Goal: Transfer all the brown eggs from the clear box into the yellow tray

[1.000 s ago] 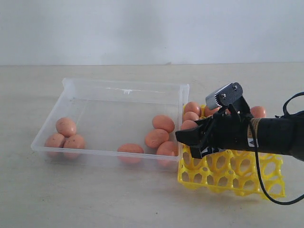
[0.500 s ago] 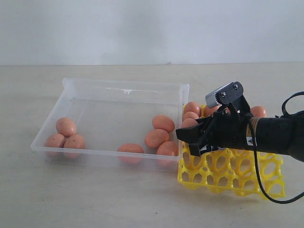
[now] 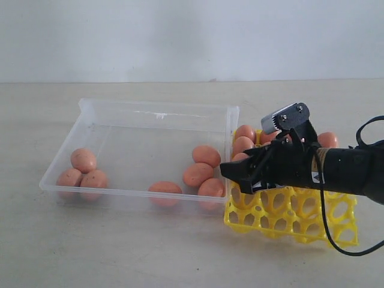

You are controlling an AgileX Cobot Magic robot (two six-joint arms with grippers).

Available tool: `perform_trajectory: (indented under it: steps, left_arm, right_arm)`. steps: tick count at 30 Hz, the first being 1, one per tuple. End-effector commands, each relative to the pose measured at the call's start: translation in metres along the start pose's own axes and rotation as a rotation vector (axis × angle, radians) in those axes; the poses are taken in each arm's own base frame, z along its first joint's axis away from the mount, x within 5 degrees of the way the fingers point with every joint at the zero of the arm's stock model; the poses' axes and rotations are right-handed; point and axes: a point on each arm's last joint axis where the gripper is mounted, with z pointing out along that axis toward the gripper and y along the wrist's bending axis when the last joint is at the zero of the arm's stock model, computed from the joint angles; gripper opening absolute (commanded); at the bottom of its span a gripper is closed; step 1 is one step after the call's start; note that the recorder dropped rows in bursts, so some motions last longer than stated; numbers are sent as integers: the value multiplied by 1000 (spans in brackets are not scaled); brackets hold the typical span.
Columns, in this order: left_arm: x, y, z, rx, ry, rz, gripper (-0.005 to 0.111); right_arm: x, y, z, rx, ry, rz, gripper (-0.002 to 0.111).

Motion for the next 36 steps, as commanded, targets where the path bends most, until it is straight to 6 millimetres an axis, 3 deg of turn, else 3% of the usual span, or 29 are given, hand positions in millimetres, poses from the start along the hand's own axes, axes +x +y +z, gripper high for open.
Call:
perform_trajectory:
  steps: [1,8,12,15,19,20,23,28,33,36]
  left_arm:
    - [-1,0,0,-1,-10,-7,-4]
    - [-1,0,0,-1,-10,-7,-4]
    - [-1,0,0,-1,-10,-7,-4]
    - [-1,0,0,-1,-10,-7,-4]
    - [-1,0,0,-1,-10,-7,-4]
    - [-1,0,0,-1,-10,-7,-4]
    - [-1,0,0,-1,-10,-7,-4]
    - [-1,0,0,-1,-10,-7,-4]
    - [-1,0,0,-1,-10,-7,-4]
    - [-1,0,0,-1,-10,-7,-4]
  right_arm:
    - [-26,7,-10,-33,-142,81,67]
    - [-75,20,-36,-69,-402,92,67]
    - [-98,34,-37,-127,-450,21,66]
    - [-121,60,-24,-184,-420,-85,51]
    - [-147,100,10,-70,-197,-317,9]
    - [-155,104,21,29,-125,-354,0]
    - [-169,114,45,229,-4,-387,0]
    - [-183,119,76,366,185,-458,0]
    - [-157,129,98,24,793,-431,0]
    - [-156,123,113,-5,859,-334,0]
